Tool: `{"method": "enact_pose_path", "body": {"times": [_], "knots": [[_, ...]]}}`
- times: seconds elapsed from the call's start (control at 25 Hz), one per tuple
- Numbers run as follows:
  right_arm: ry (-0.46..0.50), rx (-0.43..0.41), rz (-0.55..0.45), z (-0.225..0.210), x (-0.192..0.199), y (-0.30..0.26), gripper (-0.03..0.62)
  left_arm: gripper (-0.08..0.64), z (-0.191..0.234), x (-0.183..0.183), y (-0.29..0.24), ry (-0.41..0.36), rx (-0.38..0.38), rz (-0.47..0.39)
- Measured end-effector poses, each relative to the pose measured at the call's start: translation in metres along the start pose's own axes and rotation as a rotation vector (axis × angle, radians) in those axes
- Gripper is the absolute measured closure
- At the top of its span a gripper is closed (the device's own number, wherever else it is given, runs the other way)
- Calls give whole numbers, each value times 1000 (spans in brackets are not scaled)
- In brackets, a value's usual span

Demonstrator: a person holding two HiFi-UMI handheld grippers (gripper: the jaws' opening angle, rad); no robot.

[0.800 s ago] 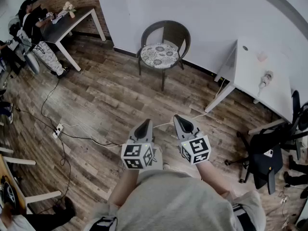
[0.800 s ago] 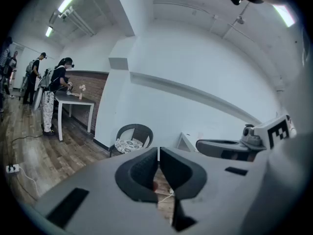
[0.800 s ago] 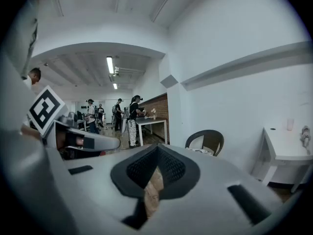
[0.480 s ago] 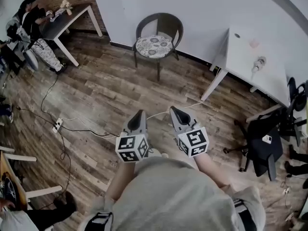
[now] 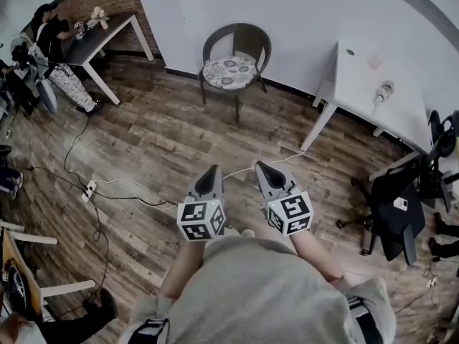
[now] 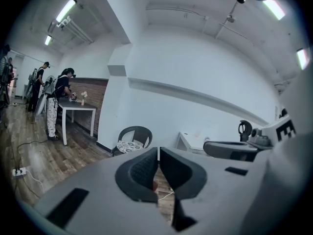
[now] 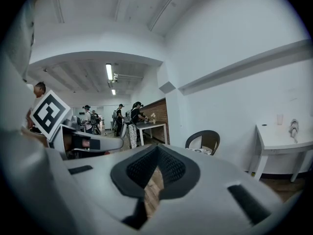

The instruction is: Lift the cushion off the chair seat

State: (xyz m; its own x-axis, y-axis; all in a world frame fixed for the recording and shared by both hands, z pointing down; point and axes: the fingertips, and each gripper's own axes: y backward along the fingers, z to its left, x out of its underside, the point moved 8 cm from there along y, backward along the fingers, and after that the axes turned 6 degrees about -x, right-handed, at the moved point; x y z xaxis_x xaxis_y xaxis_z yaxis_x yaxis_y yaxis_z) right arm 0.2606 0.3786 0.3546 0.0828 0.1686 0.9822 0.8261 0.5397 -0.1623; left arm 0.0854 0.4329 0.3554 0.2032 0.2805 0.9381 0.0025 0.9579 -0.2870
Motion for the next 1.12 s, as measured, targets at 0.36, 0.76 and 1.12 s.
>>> {"method": "enact_pose_path", "body": {"times": [0.36,0.76,1.12], "knots": [[5,-2,31,9,8,1,589,543,6,5,4,7,0,-1],[-5,-32,55,-7,10,-20,589,491,9,4,-22,24,21,3],[3,-27,51,-44,1,-66,589,425,25,-20,-82,25,34,-28]]}}
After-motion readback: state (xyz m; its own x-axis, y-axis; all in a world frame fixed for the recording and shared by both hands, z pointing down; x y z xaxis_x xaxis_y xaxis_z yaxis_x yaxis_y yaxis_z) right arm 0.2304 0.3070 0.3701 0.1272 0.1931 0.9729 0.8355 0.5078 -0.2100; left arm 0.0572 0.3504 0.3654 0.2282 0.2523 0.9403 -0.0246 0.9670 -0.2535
